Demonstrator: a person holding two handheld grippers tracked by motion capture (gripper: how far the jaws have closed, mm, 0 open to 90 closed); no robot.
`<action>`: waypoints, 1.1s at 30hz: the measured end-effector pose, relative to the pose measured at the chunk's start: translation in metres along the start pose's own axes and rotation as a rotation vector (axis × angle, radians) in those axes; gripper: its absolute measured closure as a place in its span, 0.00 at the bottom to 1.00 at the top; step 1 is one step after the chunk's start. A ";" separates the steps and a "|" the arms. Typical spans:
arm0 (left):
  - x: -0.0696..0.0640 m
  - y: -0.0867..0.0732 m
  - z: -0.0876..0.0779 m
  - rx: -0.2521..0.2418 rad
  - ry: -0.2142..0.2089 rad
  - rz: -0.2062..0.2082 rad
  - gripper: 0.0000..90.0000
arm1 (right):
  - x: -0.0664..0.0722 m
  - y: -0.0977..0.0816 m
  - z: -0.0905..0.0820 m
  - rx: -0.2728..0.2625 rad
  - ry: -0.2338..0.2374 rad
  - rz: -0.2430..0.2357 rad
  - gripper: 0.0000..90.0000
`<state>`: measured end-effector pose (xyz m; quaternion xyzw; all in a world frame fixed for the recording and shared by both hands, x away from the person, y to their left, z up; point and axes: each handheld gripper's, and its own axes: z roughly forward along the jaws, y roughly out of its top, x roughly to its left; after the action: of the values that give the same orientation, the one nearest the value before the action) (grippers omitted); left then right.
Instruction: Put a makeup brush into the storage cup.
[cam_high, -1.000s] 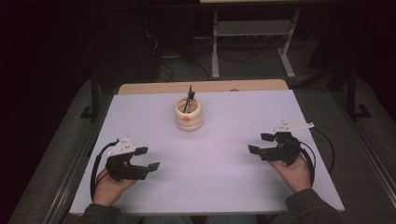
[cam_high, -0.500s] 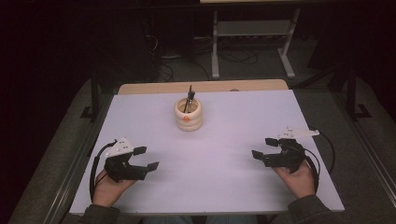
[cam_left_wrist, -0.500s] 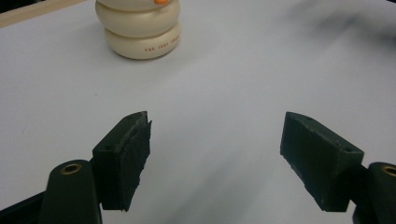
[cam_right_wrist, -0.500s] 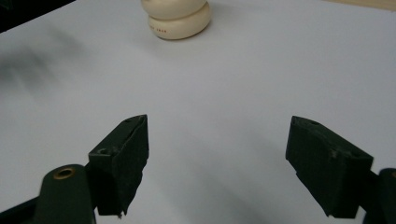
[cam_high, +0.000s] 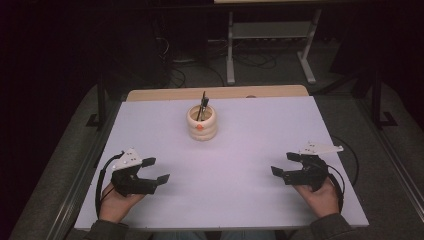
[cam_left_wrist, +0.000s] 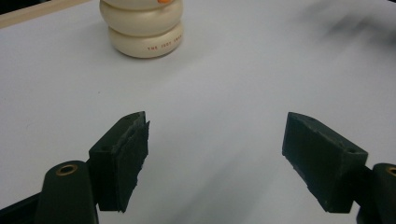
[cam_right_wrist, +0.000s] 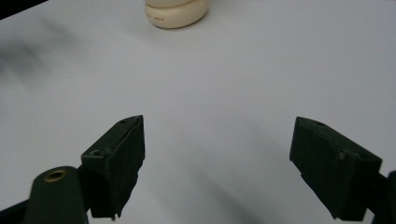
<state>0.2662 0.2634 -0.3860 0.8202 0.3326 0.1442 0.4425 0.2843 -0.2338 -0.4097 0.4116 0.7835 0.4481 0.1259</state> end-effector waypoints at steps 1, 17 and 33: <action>0.000 0.000 0.000 0.002 0.001 -0.005 0.25 | 0.000 -0.001 0.000 -0.001 -0.001 0.004 0.19; -0.002 -0.008 0.003 0.012 -0.003 -0.001 0.24 | 0.003 -0.012 -0.003 0.004 -0.008 0.012 0.16; 0.000 -0.012 0.007 0.019 -0.009 -0.003 0.24 | 0.005 -0.017 -0.005 -0.008 -0.011 -0.005 0.16</action>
<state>0.2645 0.2638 -0.3999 0.8246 0.3331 0.1367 0.4364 0.2694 -0.2373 -0.4198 0.4117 0.7819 0.4489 0.1328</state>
